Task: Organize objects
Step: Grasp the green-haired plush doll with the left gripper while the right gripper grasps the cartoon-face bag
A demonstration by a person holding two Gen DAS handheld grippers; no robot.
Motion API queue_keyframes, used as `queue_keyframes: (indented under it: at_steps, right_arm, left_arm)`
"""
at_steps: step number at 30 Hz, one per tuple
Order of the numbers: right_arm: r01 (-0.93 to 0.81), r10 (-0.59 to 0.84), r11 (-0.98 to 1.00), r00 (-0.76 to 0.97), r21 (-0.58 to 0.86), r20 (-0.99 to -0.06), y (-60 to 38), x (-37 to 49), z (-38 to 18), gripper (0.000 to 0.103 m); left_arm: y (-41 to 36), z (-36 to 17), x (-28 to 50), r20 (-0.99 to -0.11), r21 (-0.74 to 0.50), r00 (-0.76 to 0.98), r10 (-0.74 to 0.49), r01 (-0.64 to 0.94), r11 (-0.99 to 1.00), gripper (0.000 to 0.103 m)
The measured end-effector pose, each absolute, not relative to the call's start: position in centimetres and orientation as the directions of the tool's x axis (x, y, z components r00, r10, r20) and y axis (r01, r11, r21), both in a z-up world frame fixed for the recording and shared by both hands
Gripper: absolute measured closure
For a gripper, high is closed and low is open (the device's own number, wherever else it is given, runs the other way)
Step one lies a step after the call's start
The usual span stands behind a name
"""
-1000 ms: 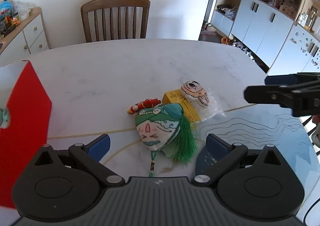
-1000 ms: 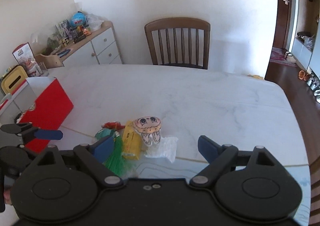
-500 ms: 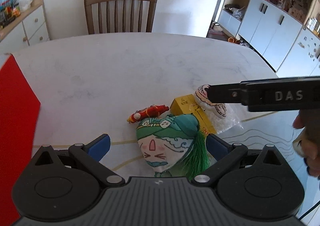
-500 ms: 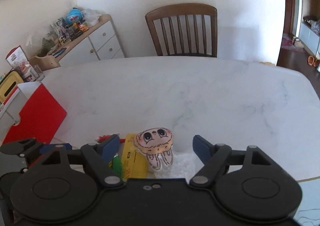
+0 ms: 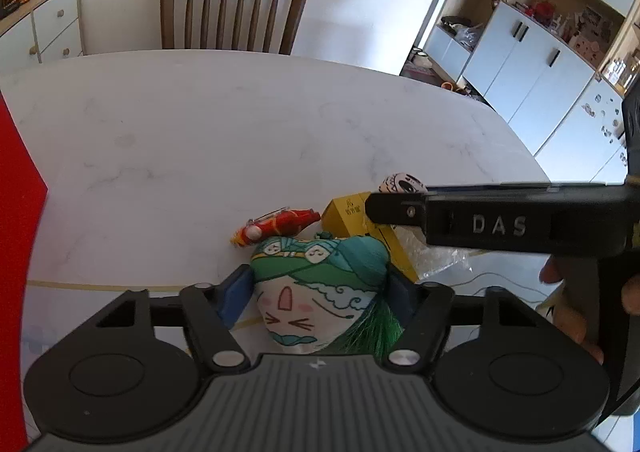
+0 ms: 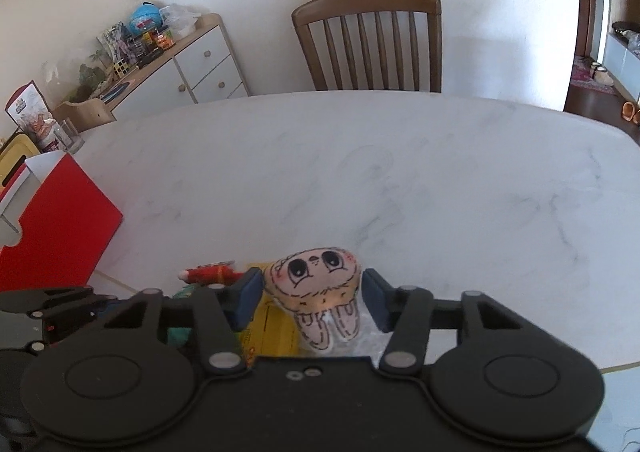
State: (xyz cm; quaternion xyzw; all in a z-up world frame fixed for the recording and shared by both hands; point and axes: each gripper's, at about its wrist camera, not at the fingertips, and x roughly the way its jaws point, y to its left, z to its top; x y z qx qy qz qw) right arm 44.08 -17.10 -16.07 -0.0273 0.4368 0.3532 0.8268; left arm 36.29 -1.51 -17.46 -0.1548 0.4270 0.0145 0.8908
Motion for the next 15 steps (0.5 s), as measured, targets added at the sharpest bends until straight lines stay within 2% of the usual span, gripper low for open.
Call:
queue_keyframes:
  at_steps: [7,15]
  right_arm:
    - [-0.601,0.566,0.752,0.378,0.271,-0.733,-17.3,43.8,-15.9,0.054]
    - [-0.606,0.578,0.750,0.405,0.265,-0.709,-18.5,43.0,-13.9,0.055]
  left_arm:
    - [-1.2,-17.4,36.2,-0.767,-0.272,0.633,-0.106,-0.169,0.947,0.040]
    - [-1.4,-16.1,34.7,-0.758,-0.273,0.644,-0.103,-0.170,0.947,0.041]
